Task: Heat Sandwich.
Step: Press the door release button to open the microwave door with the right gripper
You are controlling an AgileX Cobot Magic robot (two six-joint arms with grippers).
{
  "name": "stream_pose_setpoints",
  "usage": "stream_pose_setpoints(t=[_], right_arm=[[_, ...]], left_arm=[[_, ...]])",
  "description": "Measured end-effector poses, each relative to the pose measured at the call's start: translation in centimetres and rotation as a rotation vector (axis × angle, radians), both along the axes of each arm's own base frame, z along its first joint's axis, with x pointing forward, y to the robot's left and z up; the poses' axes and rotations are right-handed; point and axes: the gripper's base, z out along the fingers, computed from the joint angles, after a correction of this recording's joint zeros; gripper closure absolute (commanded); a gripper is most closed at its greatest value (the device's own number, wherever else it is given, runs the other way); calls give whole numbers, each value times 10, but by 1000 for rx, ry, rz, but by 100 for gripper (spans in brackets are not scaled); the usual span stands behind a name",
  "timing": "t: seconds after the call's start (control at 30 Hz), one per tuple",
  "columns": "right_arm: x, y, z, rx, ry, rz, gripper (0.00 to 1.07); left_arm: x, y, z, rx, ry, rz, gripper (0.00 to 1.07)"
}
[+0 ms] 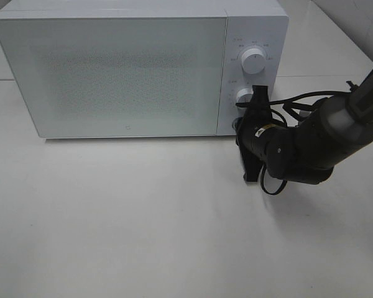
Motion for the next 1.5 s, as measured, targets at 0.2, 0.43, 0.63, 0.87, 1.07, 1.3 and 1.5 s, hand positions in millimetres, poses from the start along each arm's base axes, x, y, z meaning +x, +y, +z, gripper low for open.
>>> stream_pose_setpoints(t=[0.2,0.43,0.63,0.87,1.07,1.3,1.5], right_arm=[[2,1,-3,-16,-8,6,107],[3,2,-2,-50,-84,10,107],[3,1,0,-57,-106,7,107],[9,5,-2,-50,-111,-16,107],[10,10,-4,-53,-108,-25,107],[11,10,-4,-57,-107,-29,107],[10,11,-4,-55,-90,-24,107]], left_arm=[[0,0,0,0,0,0,9],[0,0,0,0,0,0,9],[0,0,0,0,0,0,9],[0,0,0,0,0,0,9],[0,0,0,0,0,0,9],[0,0,0,0,0,0,9],[0,0,0,0,0,0,9]])
